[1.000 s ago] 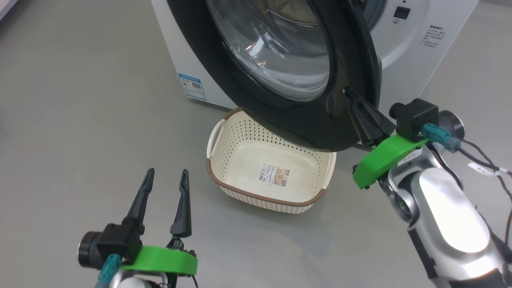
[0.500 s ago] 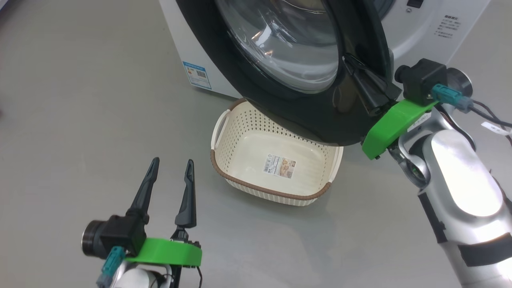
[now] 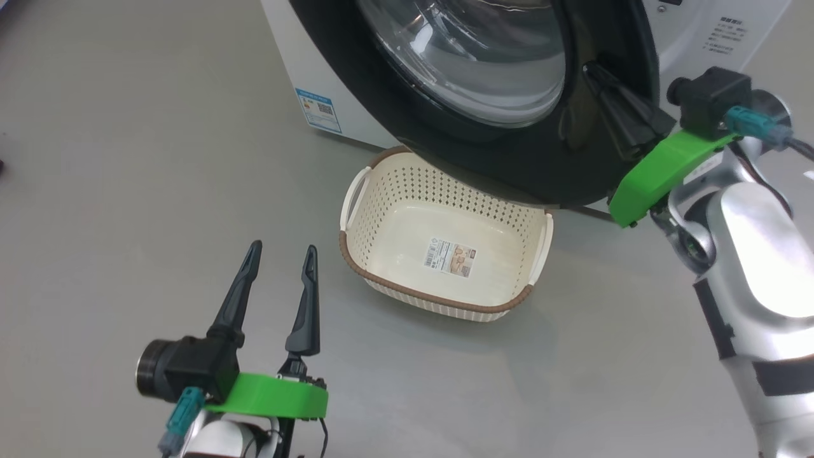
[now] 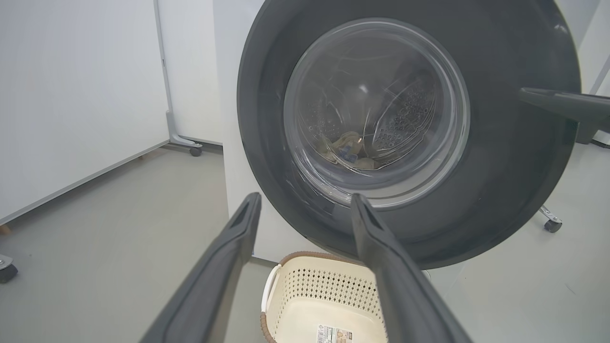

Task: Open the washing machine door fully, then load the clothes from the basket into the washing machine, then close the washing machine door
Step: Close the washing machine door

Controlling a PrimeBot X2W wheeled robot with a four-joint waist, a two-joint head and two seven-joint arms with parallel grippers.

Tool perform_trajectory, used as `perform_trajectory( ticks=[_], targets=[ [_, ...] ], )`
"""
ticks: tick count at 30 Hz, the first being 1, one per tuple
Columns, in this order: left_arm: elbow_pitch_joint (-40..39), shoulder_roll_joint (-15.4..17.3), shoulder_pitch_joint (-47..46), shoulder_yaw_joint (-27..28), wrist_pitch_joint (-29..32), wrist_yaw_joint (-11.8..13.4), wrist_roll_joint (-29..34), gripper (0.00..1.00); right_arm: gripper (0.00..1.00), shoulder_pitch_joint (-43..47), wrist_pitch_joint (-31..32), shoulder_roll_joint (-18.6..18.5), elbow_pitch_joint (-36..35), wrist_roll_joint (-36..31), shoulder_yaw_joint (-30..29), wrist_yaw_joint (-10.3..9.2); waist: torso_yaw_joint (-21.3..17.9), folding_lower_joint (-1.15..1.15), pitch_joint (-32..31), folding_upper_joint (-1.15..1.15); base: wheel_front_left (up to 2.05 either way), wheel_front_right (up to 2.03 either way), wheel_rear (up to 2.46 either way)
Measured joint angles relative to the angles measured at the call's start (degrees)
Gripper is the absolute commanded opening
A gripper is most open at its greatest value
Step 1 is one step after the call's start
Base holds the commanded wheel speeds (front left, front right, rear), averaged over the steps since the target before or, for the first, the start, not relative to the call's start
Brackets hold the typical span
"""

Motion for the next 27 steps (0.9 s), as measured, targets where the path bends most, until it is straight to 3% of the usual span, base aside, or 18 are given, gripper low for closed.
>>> perform_trajectory(
  ticks=[27],
  targets=[
    [-0.7, -0.4, -3.7, -4.3, 0.0, 0.2, -1.2, 1.00, 0.00, -20.9, -0.8, -5.3, 25.0, -8.4, -15.8, 0.02, 6.9, 0.00, 4.0, 0.00, 0.00, 0.00, 0.00]
  ],
)
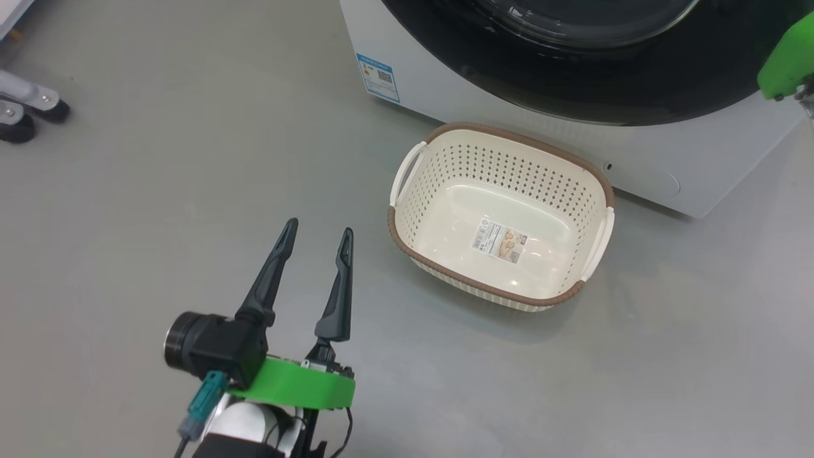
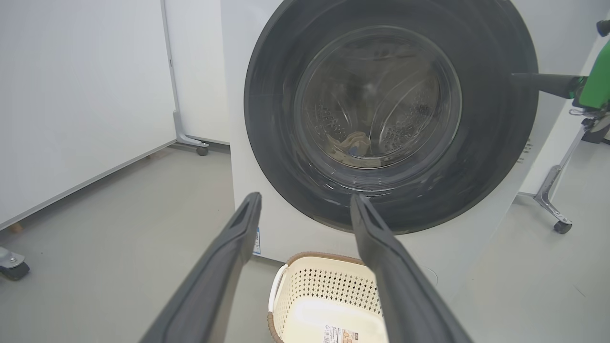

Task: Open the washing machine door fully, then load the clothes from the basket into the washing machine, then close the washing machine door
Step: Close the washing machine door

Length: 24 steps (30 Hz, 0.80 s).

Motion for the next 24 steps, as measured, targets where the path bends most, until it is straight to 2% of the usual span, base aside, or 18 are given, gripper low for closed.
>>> perform_trajectory(
  ticks=[9, 15, 21, 24],
  targets=[
    [0.0, 0.0, -0.5, -0.5, 0.0, 0.3, 0.0, 1.00, 0.00, -2.3, -3.1, 0.1, 6.0, -2.8, -2.3, 0.02, 0.5, 0.00, -0.5, 0.00, 0.00, 0.00, 0.00],
    [0.1, 0.0, -0.4, -0.5, 0.0, 0.3, -0.5, 1.00, 0.00, -2.5, -5.6, 0.9, 8.7, -3.4, -1.5, 0.00, 0.2, 0.00, -1.1, 0.00, 0.00, 0.00, 0.00],
    [1.1, 0.0, -0.3, 0.2, 0.0, 0.3, -0.9, 1.00, 0.00, -1.6, -8.4, 3.4, 9.0, -1.7, 1.9, -0.01, -1.2, 0.00, -2.4, 0.00, 0.00, 0.00, 0.00],
    [1.9, 0.0, -0.2, 0.8, 0.0, 0.2, -0.3, 1.00, 0.00, 3.2, -9.7, 5.2, 6.5, 1.4, 2.7, -0.01, -2.5, 0.00, -3.7, 0.00, 0.00, 0.00, 0.00]
  ],
)
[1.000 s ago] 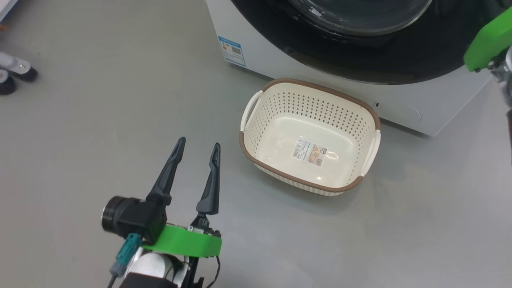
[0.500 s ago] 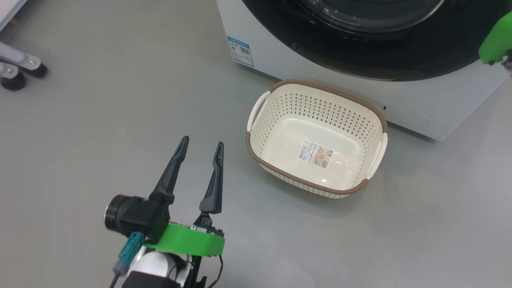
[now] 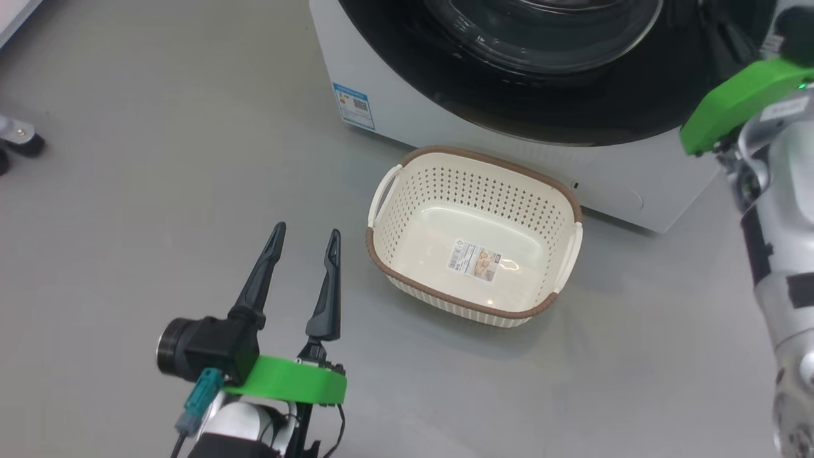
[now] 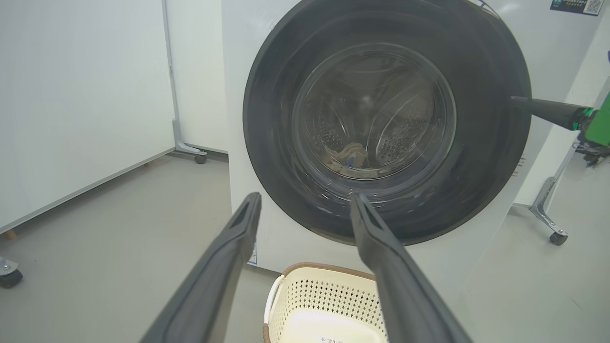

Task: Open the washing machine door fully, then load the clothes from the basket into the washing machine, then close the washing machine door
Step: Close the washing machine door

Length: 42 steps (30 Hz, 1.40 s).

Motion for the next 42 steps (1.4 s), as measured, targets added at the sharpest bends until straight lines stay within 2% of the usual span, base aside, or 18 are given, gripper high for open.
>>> perform_trajectory(
  ticks=[4, 9, 18, 24, 26, 27, 28, 29, 42],
  targets=[
    [1.1, 0.0, 0.7, 0.5, 0.0, -0.4, 0.5, 1.00, 0.00, 7.2, -0.6, 1.3, -5.9, 2.9, 0.5, -0.01, -1.5, 0.00, -1.2, 0.00, 0.00, 0.00, 0.00],
    [2.0, 0.0, 0.9, 1.2, 0.0, -1.0, 1.1, 1.00, 0.00, 17.2, -0.7, 2.2, -17.1, 4.5, 1.1, -0.01, -3.5, 0.00, -2.5, 0.00, 0.00, 0.00, 0.00],
    [4.0, 0.2, 2.0, 2.1, 0.0, -1.5, 1.5, 1.00, 0.00, 39.6, 0.8, 5.1, -38.0, 1.1, -4.8, -0.01, -7.5, 0.00, -5.1, 0.00, 0.00, 0.00, 0.00],
    [5.5, 0.4, 2.8, 2.4, 0.0, -2.0, 1.5, 1.00, 0.00, 48.1, 4.1, 6.1, -47.4, 1.1, -6.4, -0.01, -10.5, 0.00, -6.6, 0.00, 0.00, 0.00, 0.00],
    [6.0, 0.5, 2.9, 2.4, 0.0, -2.0, 1.5, 1.00, 0.35, 50.0, 4.6, 6.2, -49.6, 2.2, -6.4, -0.01, -11.6, 0.00, -7.0, 0.00, 0.00, 0.00, 0.00],
    [6.1, 0.5, 3.0, 2.5, 0.0, -2.0, 1.5, 1.00, 0.58, 50.9, 5.0, 6.2, -50.5, 3.0, -6.4, -0.01, -12.1, 0.00, -7.2, 0.00, 0.00, 0.00, 0.00],
    [6.3, 0.6, 3.1, 2.6, 0.0, -2.0, 1.5, 1.00, 0.87, 51.9, 5.3, 6.3, -51.2, 3.6, -6.4, -0.01, -12.5, 0.00, -7.5, 0.00, 0.00, 0.00, 0.00],
    [6.4, 0.6, 3.2, 2.6, 0.0, -2.0, 1.4, 1.00, 1.00, 52.8, 5.5, 6.3, -51.8, 4.1, -6.5, -0.01, -13.0, 0.00, -7.7, 0.00, 0.00, 0.00, 0.00],
    [7.4, 1.3, 5.5, 3.6, 0.0, -1.8, 1.2, 1.00, 1.00, 60.7, 7.0, 6.7, -55.5, 7.2, -7.3, -0.01, -18.5, 0.00, -10.9, 0.00, 0.00, 0.00, 0.00]
  ],
)
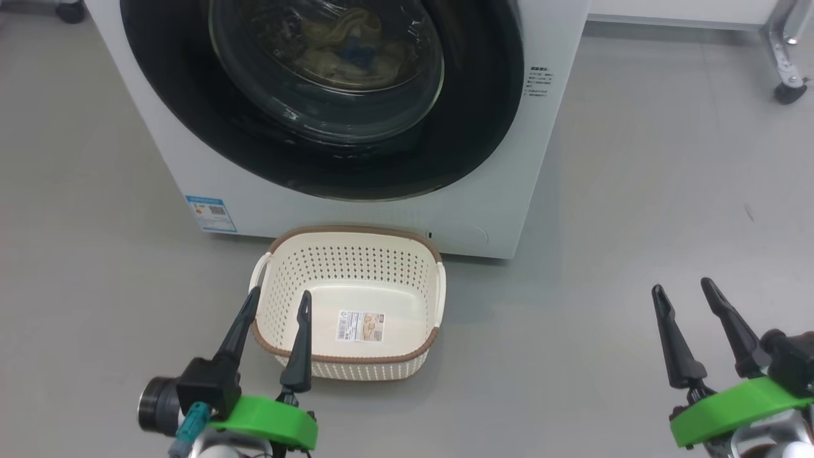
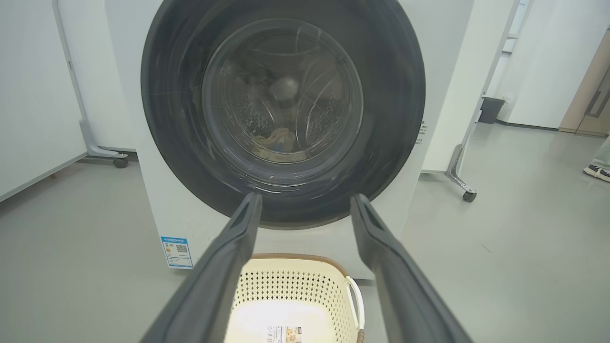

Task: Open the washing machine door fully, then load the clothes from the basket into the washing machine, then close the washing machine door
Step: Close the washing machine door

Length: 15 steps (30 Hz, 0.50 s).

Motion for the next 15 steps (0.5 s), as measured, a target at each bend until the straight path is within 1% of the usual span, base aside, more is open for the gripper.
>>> perform_trajectory(
  ticks=[5, 15],
  targets=[
    [0.1, 0.1, 1.0, 0.2, 0.0, 0.5, -0.3, 1.00, 1.00, 2.3, 0.4, 0.1, -0.8, 0.3, -0.1, 0.00, -1.8, 0.00, -0.8, 0.00, 0.00, 0.00, 0.00],
    [0.1, 0.5, 2.2, 0.1, 0.0, 1.4, -0.3, 1.00, 1.00, 4.2, 1.0, 0.1, -2.5, 0.3, -0.2, 0.00, -2.7, 0.00, -2.2, 0.00, 0.00, 0.00, 0.00]
  ],
)
